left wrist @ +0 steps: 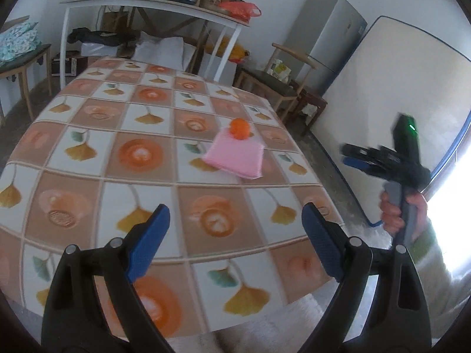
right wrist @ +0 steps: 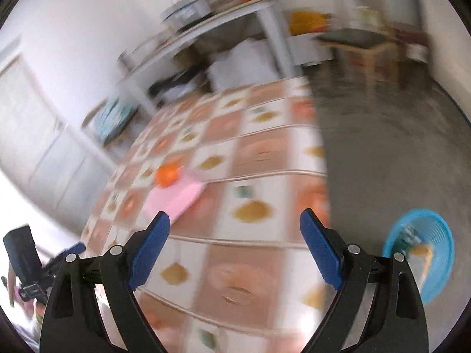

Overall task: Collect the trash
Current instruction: 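Move both open grippers back to the pink cloth on the table, then grasp the pink cloth and orange peel with the right gripper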

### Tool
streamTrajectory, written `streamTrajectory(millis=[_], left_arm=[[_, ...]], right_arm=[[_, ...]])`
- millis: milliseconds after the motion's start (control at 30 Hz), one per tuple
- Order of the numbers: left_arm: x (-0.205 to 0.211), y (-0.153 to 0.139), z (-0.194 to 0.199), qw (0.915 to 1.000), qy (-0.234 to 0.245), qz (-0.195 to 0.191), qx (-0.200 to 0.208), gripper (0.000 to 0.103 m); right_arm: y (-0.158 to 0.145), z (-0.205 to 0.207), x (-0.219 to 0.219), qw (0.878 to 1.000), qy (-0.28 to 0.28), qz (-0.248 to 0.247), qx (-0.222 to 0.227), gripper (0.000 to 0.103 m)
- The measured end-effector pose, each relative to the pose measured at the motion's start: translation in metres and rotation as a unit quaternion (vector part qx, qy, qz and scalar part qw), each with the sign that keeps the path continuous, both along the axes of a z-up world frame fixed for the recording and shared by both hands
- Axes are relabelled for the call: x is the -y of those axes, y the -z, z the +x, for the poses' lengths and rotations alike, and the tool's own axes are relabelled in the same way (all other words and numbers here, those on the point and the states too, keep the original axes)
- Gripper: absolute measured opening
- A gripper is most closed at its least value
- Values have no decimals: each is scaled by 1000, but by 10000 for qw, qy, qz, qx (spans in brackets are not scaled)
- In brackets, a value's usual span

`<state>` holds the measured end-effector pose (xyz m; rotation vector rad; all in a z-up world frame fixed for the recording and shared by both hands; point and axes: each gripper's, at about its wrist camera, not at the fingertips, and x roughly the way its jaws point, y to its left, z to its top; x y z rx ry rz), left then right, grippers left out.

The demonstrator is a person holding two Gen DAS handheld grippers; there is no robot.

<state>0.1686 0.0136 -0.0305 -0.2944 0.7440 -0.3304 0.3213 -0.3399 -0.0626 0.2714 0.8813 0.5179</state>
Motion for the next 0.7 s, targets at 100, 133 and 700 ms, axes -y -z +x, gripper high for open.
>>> streamTrajectory(millis=[100, 133, 700], left_arm=[[-12, 4, -6, 9999, -87, -38, 71, 87], [-15, 5, -6, 9999, -94, -59, 89, 87], [-57, 25, -8, 9975, -190, -675, 22, 87]], right_arm=[[9, 37, -34, 9993, -245, 152, -221, 87], [11, 44, -39, 9992, -250, 183, -256, 86], [66, 107, -126, 9798, -1214, 744, -1407, 34]])
